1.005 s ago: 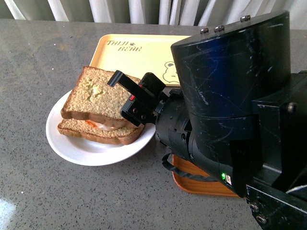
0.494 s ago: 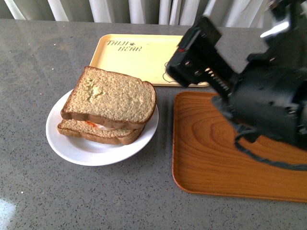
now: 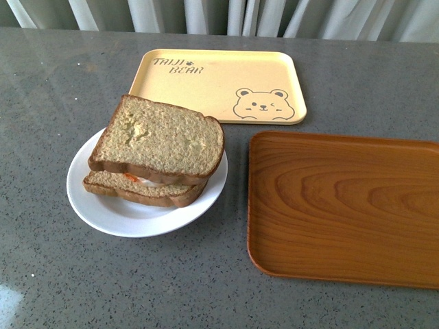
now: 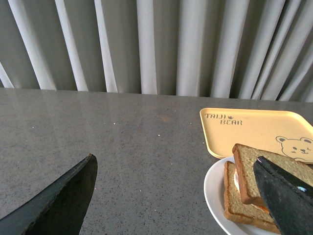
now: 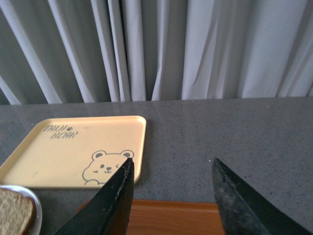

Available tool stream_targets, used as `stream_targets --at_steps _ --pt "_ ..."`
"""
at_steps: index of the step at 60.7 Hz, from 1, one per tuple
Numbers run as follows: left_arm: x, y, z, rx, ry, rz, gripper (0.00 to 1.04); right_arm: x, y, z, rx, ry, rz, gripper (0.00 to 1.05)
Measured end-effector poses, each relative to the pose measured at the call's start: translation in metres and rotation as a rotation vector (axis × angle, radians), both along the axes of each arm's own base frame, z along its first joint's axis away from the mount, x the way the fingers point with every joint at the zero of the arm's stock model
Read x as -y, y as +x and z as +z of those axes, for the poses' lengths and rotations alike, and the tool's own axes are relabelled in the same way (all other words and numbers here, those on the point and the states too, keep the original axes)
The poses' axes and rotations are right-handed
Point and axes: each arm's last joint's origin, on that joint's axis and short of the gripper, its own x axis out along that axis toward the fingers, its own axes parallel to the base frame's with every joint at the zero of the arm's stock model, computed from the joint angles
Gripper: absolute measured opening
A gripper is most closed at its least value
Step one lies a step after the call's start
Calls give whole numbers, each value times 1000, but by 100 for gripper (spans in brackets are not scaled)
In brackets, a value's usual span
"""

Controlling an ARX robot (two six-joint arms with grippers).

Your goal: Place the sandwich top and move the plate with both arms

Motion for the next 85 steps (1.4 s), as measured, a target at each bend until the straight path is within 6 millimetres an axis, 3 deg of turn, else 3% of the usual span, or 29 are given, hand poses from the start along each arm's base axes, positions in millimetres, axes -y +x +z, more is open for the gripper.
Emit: stream_targets --at_steps 4,14,28,50,85 --pt "0 0 0 0 0 0 96 12 -10 -3 -3 -37 -7 28" --pt "0 0 0 0 0 0 96 26 -26 -7 -7 -54 -8 1" --pt "0 0 0 0 0 0 96 38 -43 -20 -15 -65 -10 2" --pt "0 0 0 0 0 0 96 57 -61 -12 14 -63 -19 2" --pt "0 0 0 0 0 0 96 57 -82 -6 31 -62 -18 2"
